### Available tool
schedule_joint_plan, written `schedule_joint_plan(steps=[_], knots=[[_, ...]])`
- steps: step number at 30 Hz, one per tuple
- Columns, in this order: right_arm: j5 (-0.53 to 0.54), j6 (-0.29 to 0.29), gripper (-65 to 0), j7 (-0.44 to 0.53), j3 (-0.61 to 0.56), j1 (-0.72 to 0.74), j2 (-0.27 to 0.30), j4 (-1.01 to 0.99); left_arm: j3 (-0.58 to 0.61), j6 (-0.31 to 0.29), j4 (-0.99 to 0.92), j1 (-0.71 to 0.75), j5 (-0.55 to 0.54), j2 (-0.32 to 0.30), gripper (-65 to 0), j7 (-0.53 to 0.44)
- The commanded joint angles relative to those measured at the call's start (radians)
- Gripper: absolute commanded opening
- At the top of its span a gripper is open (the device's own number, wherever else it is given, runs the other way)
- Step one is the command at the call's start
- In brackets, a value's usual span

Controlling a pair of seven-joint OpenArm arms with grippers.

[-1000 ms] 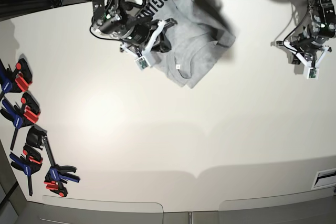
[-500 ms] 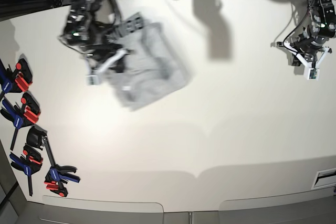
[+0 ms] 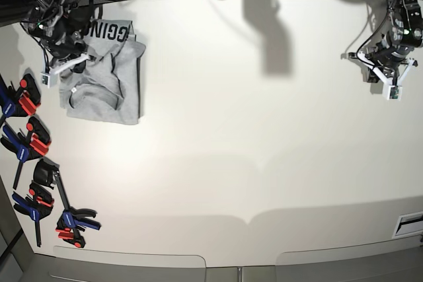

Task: Fold the T-shirt properly

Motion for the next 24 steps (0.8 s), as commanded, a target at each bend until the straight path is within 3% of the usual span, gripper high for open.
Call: schedule_joint_plan(steps=[1,7,14,18,24], knots=[[0.038,-0.003,-65.0,0.017,0.005,0.018,0.017,0.016,-0.006,0.003,0.018,-0.008,-0.011,-0.016,-65.0,-0.029],[0.172,0.007,-65.0,0.048,0.005,0.082,0.016,0.121,-0.007,0.003,0.032,-0.008,-0.050,-0.016,-65.0,-0.035],[0.193,0.068,-65.0,0.030,0.005,0.122,0.004,0.389,-0.007,0.003,0.232,-0.005,-0.050,-0.016,-65.0,-0.034],[0.200,0.077,-65.0,0.017,0.002,0.039,-0.033,0.527,-0.006,0.003,0.346,0.050,-0.047,-0.016,-65.0,-0.035],[0.296,0.118,-65.0,-0.038,0.002,-0.196,-0.101,0.682,-0.006,0.003,0.481,0.233,-0.047,-0.016,-65.0,0.016]])
